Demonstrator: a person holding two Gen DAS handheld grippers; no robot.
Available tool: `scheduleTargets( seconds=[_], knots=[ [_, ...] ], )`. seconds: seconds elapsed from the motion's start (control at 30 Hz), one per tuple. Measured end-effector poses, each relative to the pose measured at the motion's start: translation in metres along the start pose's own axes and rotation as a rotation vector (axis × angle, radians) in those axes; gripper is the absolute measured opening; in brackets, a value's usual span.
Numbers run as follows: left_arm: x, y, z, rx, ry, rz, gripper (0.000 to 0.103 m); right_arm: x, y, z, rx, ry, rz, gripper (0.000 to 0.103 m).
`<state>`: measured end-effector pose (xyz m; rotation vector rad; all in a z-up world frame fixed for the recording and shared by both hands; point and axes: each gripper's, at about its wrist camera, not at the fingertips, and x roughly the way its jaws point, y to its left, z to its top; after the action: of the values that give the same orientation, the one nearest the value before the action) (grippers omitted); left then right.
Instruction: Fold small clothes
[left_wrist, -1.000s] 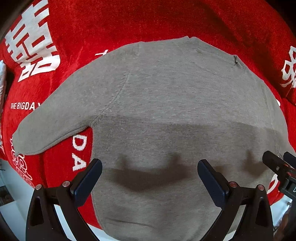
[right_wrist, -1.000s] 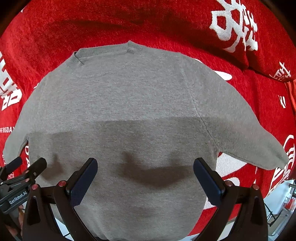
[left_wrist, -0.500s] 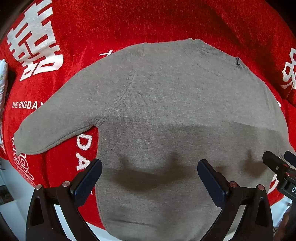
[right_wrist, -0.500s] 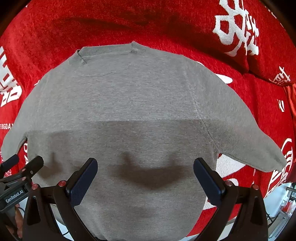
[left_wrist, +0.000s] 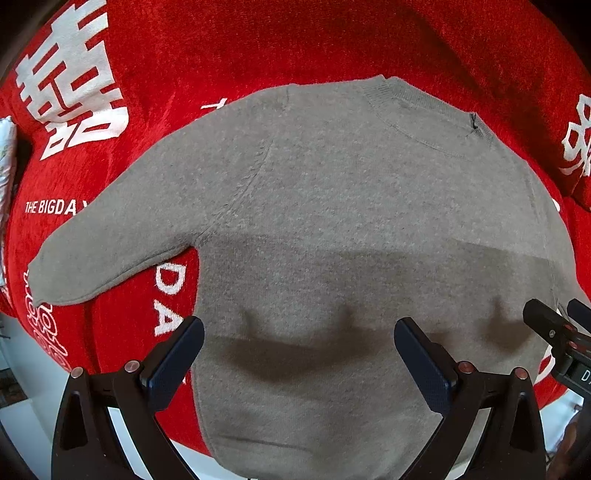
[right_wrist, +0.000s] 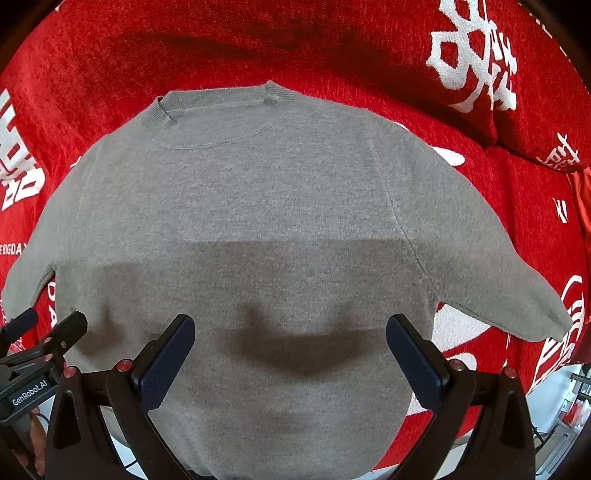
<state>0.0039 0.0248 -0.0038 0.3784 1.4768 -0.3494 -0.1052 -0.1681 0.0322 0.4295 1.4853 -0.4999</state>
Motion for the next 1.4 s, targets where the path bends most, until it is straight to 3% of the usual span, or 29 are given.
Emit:
scheduleTargets(
  seconds=[0.73, 1.4],
  knots=[
    [-0.001, 0.002, -0.004, -0.001, -0.006, 0.004, 0.103, -0.002, 0.000, -0.004, 0.000, -0.004, 0.006, 0.103],
    [0.001, 0.025, -0.010, -0.049, -0.007, -0.020, 0.103, -0.006, 0.032, -0.008, -0.028, -0.015, 0.004, 0.103]
  ],
)
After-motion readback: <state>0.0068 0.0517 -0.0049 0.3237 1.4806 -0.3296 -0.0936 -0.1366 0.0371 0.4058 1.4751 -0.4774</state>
